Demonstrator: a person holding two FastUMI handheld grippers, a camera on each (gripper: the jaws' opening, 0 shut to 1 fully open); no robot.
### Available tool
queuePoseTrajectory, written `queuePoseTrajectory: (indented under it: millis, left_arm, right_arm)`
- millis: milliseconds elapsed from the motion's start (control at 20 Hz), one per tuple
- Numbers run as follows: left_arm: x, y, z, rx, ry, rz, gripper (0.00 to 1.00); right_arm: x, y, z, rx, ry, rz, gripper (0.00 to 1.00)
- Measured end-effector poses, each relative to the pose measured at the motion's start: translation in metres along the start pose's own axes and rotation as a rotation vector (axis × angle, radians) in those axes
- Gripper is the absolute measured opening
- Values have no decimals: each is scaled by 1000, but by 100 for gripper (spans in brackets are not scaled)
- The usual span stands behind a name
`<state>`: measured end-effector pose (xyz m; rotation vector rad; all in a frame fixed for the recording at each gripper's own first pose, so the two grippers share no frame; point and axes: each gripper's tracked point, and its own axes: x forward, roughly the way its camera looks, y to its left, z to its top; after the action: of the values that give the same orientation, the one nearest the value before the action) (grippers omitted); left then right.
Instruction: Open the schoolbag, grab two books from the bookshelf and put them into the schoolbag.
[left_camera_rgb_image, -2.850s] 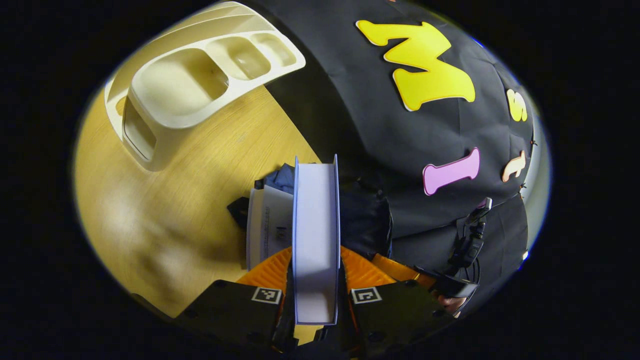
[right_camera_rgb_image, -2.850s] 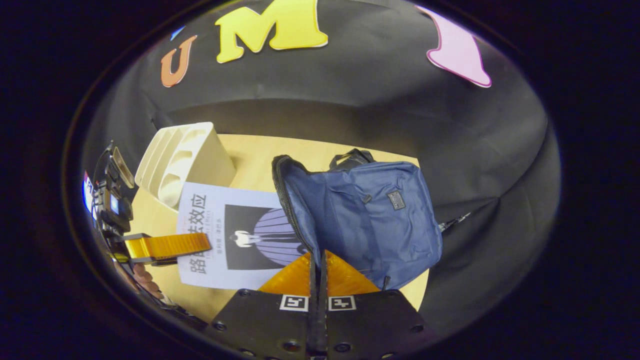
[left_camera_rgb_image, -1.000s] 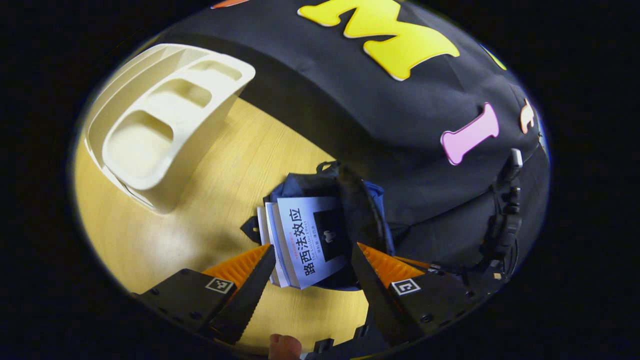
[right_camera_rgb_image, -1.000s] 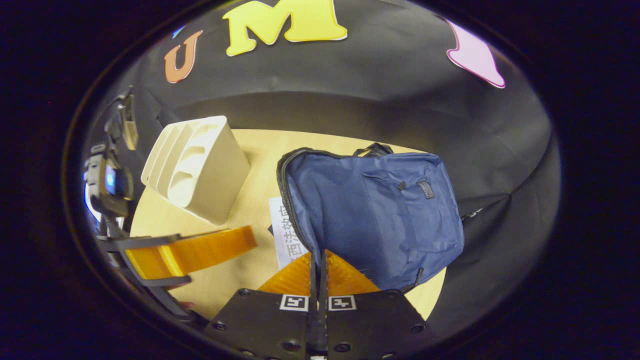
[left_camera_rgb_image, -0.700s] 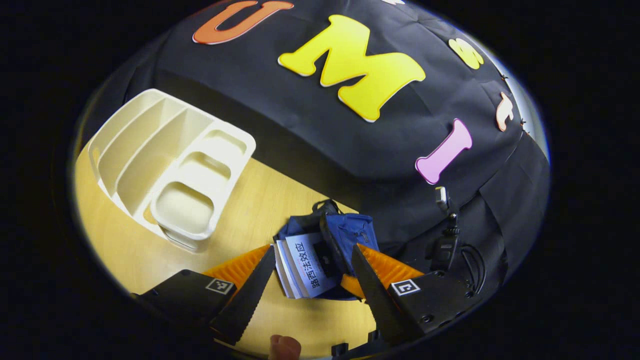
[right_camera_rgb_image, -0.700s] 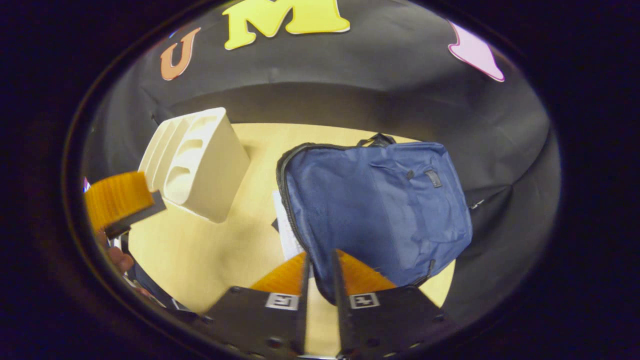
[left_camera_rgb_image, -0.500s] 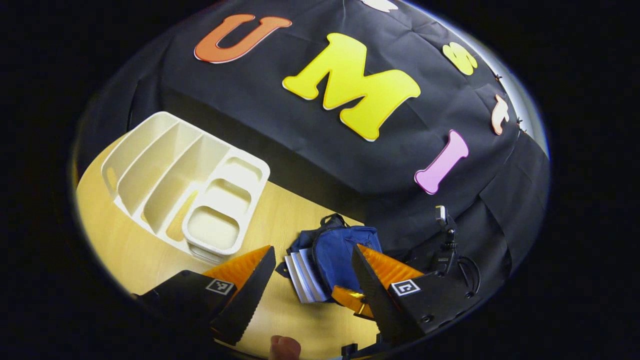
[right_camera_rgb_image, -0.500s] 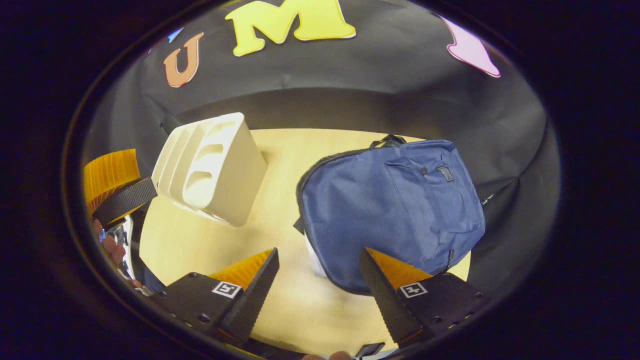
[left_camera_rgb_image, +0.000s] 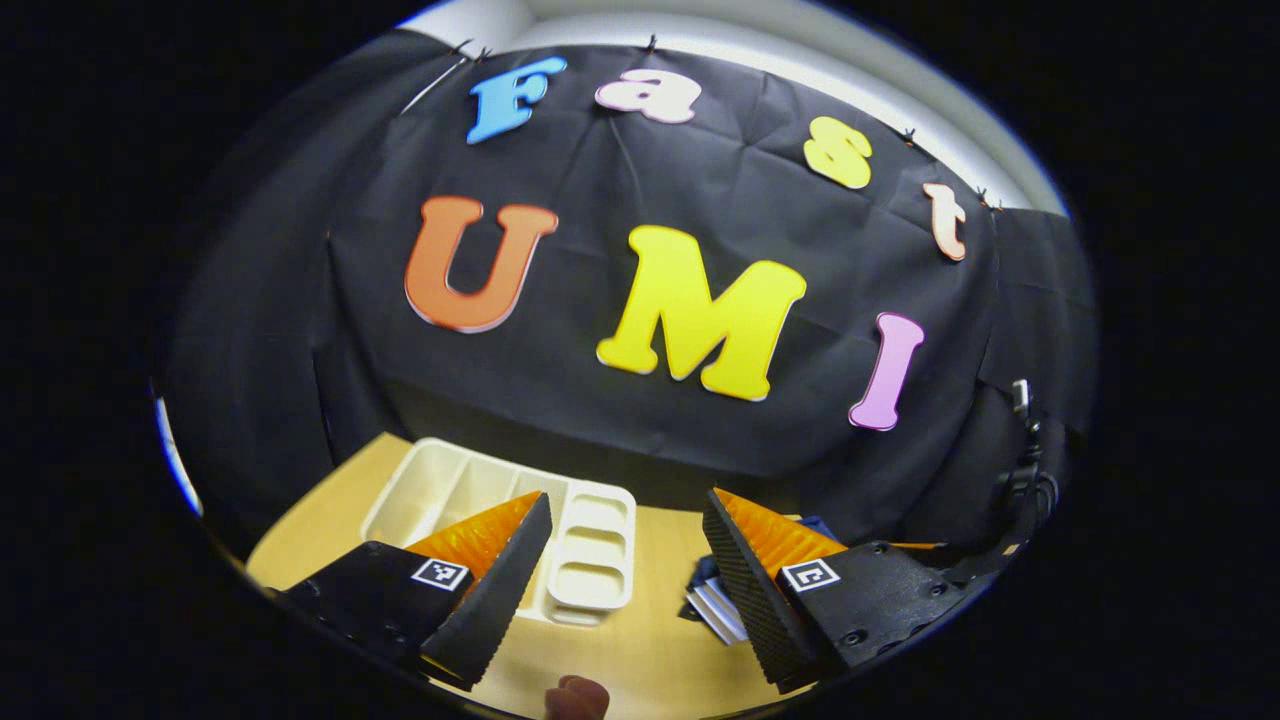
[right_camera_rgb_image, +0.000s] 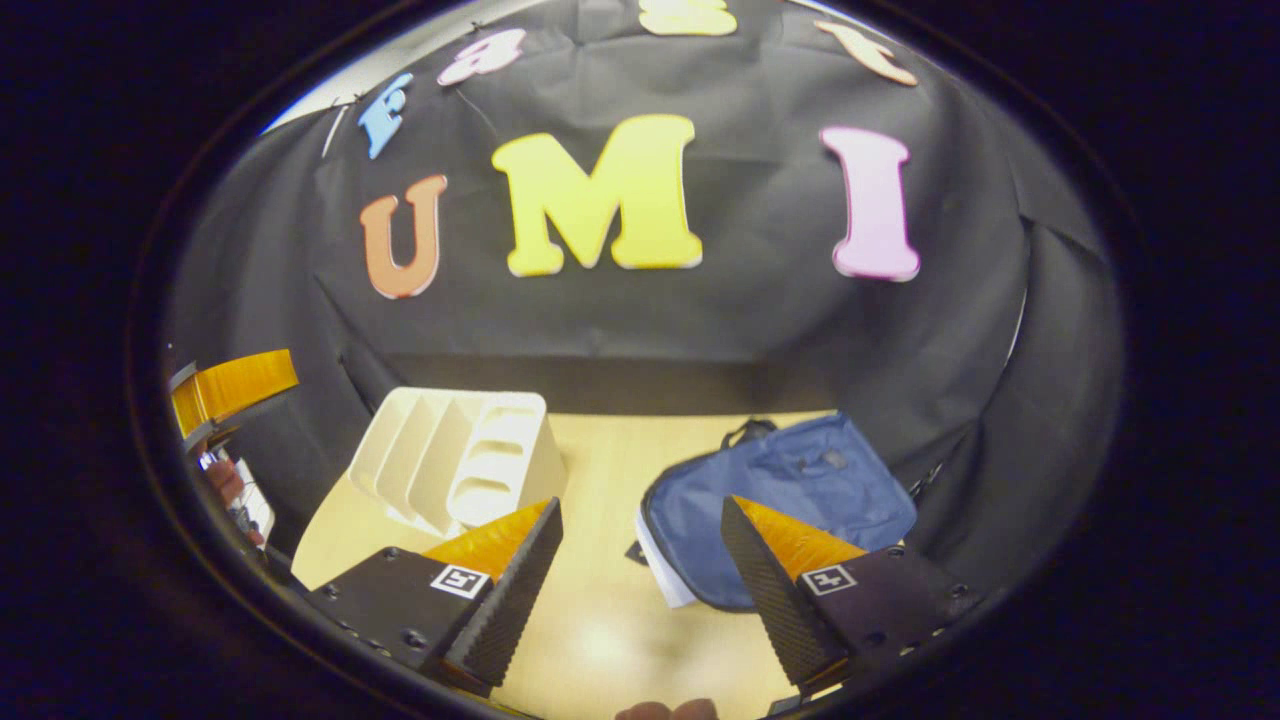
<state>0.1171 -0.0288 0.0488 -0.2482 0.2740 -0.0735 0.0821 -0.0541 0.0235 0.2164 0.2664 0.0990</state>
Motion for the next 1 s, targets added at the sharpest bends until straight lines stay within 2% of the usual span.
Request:
queuePoseTrajectory:
  millis: [150, 200, 450, 650, 1000]
  left_arm:
    - [-36, 33, 44, 137, -125, 75, 100]
    - [-47, 43, 53, 163, -152, 98, 97]
    - [-86, 60, 69, 202, -216, 137, 97]
    - [-117, 61, 65, 186, -240, 114, 98]
    - [-130, 40, 64, 199, -292, 85, 97]
  right_arm:
    - [-44, 19, 43, -26, -190, -55, 97]
    - [-60, 25, 53, -35, -249, -72, 97]
    - [-125, 47, 71, -56, -431, -152, 99]
    - [-148, 62, 61, -18, -477, -131, 99]
    - [-143, 55, 45, 8, -444, -128, 96]
